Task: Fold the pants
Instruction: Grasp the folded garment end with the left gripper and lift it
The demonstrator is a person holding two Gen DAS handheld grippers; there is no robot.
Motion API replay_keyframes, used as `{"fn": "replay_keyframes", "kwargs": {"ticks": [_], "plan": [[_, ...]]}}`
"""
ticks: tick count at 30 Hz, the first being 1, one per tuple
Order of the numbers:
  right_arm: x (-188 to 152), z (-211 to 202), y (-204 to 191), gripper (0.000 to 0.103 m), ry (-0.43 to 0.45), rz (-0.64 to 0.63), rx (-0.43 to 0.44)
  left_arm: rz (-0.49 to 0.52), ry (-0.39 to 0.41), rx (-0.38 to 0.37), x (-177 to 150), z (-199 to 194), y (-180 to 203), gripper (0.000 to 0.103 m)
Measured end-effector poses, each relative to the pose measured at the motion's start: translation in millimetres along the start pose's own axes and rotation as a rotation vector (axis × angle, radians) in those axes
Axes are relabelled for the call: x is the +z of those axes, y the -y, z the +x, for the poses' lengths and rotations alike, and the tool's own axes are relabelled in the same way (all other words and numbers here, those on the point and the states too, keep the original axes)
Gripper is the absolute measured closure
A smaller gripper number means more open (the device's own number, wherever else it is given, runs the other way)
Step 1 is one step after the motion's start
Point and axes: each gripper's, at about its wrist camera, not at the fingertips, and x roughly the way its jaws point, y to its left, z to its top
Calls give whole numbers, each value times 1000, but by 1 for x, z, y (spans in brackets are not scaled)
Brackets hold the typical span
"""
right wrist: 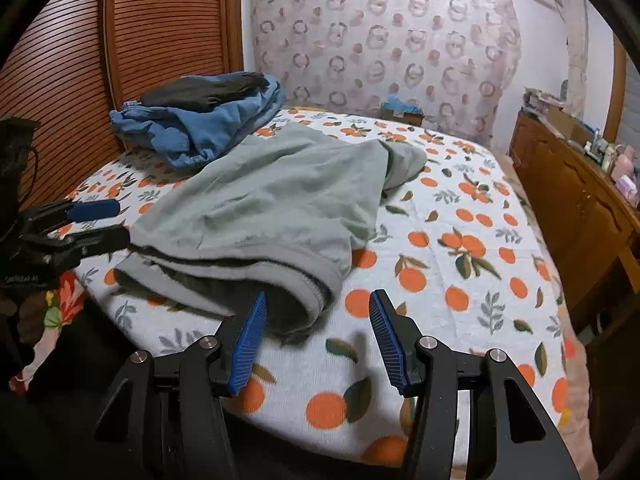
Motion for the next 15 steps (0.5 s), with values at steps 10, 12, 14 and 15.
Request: {"fn": "replay_keyframes", "kwargs": {"ticks": [10, 12, 14, 15], "plan": [[4, 0, -15, 48, 45, -61, -47, 12, -33, -43, 0, 6, 7, 69], [4, -1, -17, 50, 44, -70, -58, 33, -38, -44, -1, 5, 11, 73], [5, 0, -16, 58, 44, -69, -52, 38, -43, -35, -1, 6, 12, 73], [5, 0, -16, 65, 40, -69, -46, 34, -47, -33, -1, 7, 12, 73]]}}
